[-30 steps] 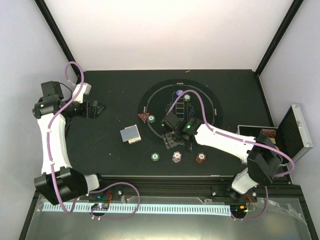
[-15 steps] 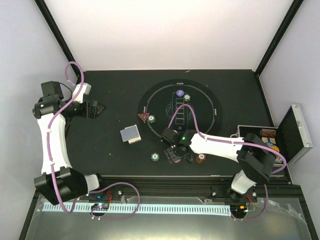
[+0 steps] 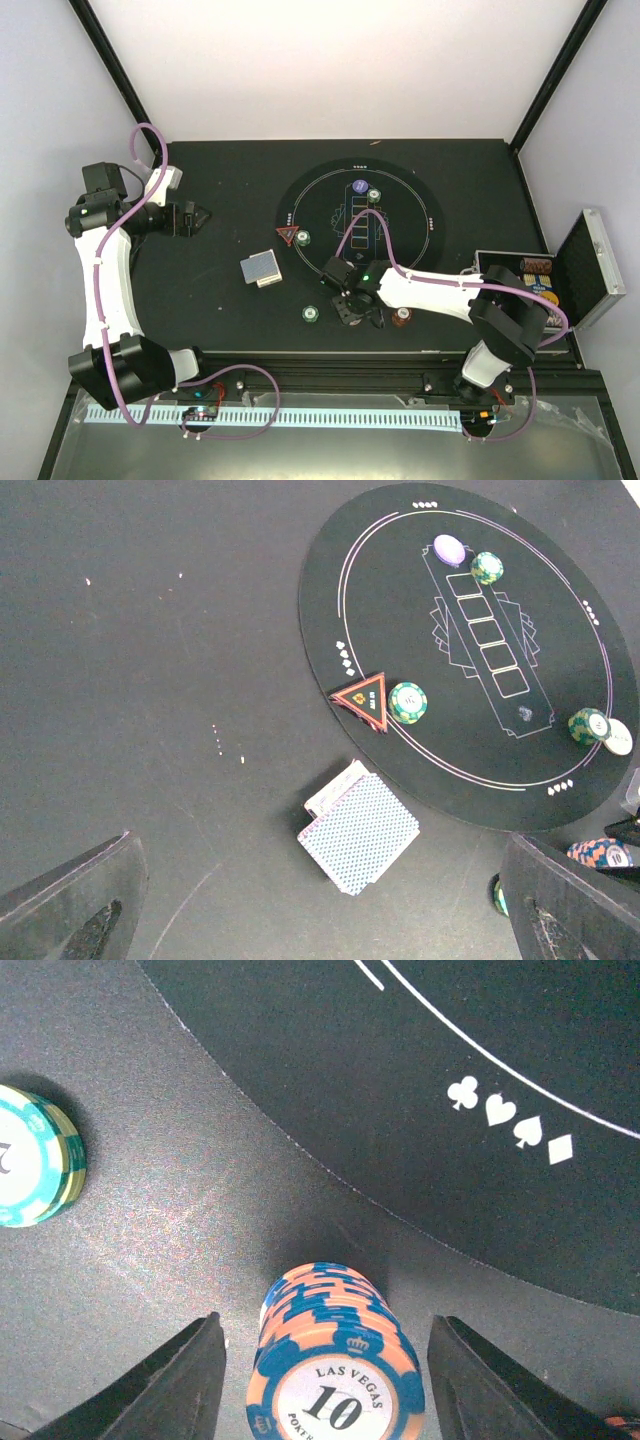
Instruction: Distribute texas hold em gaming equipment
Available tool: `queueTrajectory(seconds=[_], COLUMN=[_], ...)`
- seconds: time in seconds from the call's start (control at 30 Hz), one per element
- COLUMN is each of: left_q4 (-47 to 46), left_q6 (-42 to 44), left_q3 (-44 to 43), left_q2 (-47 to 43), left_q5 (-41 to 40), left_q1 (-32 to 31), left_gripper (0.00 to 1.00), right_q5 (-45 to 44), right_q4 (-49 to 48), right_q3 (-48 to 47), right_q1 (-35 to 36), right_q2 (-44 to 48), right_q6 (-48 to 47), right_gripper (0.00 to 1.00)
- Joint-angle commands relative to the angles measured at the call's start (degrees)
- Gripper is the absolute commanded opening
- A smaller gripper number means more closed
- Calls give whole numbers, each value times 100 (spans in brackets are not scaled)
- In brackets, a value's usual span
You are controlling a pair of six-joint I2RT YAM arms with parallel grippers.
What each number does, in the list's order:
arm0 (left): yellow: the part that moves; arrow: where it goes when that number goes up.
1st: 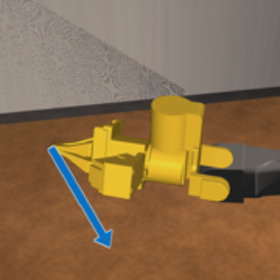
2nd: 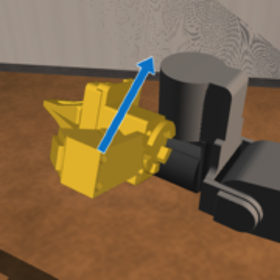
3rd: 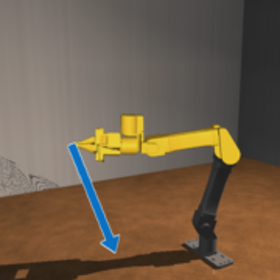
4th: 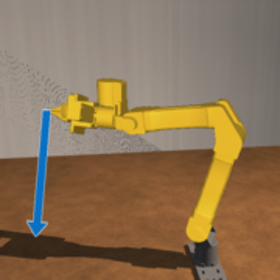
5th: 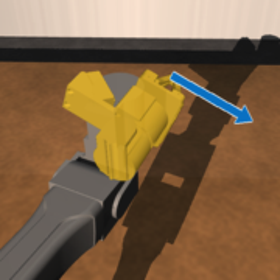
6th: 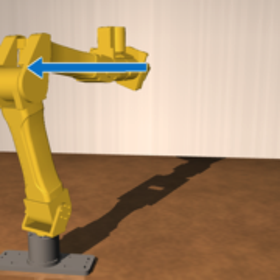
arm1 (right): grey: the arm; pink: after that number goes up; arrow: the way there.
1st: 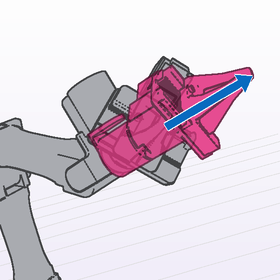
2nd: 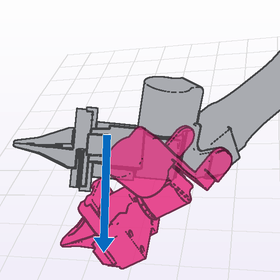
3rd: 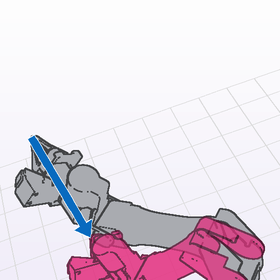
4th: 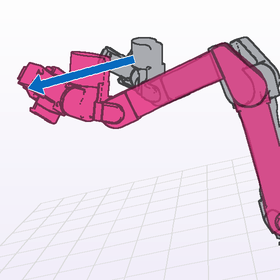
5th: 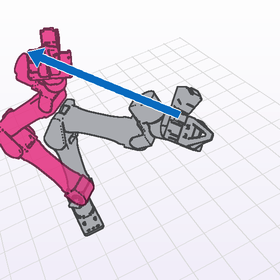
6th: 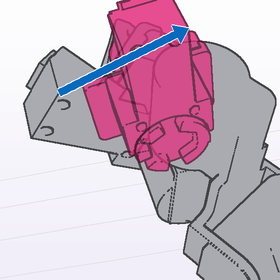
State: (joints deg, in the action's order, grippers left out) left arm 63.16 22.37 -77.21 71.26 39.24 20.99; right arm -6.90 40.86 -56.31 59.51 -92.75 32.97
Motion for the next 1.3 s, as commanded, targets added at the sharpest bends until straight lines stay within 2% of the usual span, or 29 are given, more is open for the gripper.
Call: queueTrajectory(seconds=[0.0, 0.57, 1.0, 1.27], left_q4=[81, 84, 105, 128], left_q6=[91, 118, 144, 140], left_q3=[-131, -119, -119, -171], left_q2=[19, 23, 51, 82], left_q5=[112, 121, 150, 164], left_q1=[63, 98, 156, 174], left_gripper=[99, 99, 99, 99], right_q5=[-19, -203, -442, -426], right_q4=[-87, 129, 727, 796], right_q3=[29, -150, -1425, -3231], right_q1=[44, 42, 40, -165], right_q2=[-55, 16, -230, -1818], right_q6=[43, 25, -353, -788], right_gripper=[57, 28, 27, 27])
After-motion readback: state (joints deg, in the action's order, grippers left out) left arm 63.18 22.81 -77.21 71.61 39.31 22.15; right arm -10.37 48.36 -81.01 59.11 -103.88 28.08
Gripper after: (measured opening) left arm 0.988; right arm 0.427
